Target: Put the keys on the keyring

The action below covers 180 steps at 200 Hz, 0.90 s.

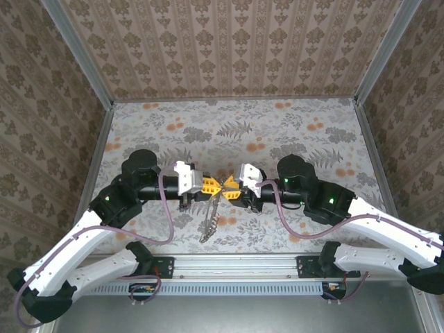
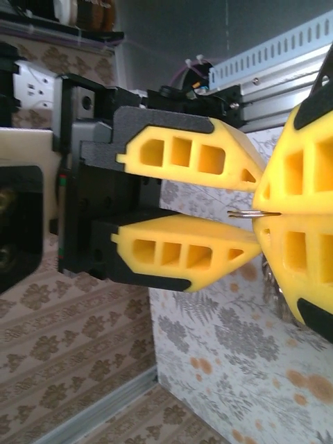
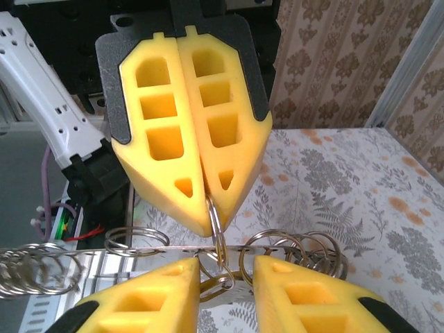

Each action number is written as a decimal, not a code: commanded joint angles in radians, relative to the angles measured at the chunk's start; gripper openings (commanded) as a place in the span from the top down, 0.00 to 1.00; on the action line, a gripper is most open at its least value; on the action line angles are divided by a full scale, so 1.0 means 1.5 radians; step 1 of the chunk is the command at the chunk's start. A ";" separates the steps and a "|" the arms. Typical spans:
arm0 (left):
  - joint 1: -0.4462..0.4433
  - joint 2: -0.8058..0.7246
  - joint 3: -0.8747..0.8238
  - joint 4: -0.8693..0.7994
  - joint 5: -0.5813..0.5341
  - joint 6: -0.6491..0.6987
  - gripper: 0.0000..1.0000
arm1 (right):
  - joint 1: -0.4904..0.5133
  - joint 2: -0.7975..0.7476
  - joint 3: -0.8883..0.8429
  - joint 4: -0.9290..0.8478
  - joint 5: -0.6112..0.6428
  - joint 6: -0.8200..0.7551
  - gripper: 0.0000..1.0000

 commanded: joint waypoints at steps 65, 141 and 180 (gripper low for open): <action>0.010 -0.034 -0.086 0.283 0.091 -0.151 1.00 | 0.001 -0.041 -0.051 0.090 -0.049 0.008 0.80; 0.019 -0.040 -0.134 0.401 0.108 -0.225 1.00 | -0.001 -0.059 -0.068 0.132 -0.073 0.004 0.83; 0.020 -0.041 -0.146 0.431 0.115 -0.242 1.00 | -0.002 -0.042 -0.057 0.126 -0.084 0.004 0.92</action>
